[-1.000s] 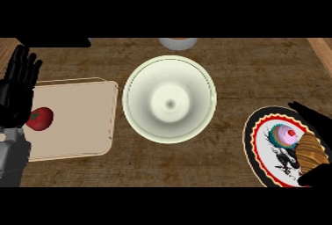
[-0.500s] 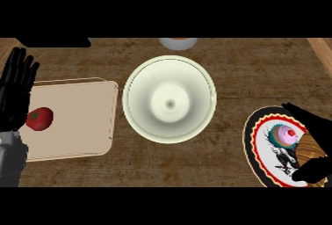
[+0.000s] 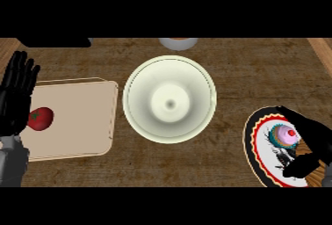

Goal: Pick the cupcake from the plate and place it in the bowl

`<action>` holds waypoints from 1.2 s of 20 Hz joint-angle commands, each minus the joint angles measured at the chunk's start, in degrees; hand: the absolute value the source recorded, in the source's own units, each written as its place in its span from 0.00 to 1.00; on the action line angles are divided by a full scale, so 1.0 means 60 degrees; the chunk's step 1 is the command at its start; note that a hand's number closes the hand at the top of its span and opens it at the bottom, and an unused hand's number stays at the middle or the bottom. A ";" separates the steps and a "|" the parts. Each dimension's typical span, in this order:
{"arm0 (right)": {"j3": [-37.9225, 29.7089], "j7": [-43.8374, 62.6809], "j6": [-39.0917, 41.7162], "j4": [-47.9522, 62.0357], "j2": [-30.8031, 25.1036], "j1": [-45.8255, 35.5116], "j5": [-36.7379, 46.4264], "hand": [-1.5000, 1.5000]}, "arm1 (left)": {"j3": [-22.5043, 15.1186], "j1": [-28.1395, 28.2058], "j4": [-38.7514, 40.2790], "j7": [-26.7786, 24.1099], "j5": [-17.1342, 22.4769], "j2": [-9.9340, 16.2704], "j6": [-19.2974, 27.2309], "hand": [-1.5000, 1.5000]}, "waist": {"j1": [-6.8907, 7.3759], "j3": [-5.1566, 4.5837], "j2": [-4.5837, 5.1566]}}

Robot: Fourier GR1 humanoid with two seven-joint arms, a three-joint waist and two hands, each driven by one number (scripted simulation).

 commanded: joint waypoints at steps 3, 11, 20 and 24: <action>-0.0069 -0.0033 0.0108 0.0530 0.0241 -0.0283 0.0551 0.00 | 0.0451 0.0104 -0.0515 0.0602 0.0343 0.0350 -0.0425 0.50 | 0.0013 0.0000 -0.0005; -0.0424 -0.2377 -0.1574 0.0858 -0.0142 0.0378 0.1170 1.00 | 0.0014 -0.0581 0.0644 -0.0149 -0.0363 -0.0222 0.0029 0.50 | -0.0056 0.0000 0.0000; -0.1259 -0.4210 -0.1494 0.3533 -0.1617 -0.1132 0.1594 1.00 | 0.0324 -0.0593 0.0255 0.0462 0.0055 0.0037 -0.0315 0.50 | 0.0076 0.0008 0.0035; -0.1896 -0.6490 -0.2359 0.5007 -0.3022 -0.0754 0.1718 1.00 | 0.0185 -0.0208 -0.0038 0.0261 -0.0232 -0.0236 -0.0015 0.50 | 0.0044 0.0012 0.0025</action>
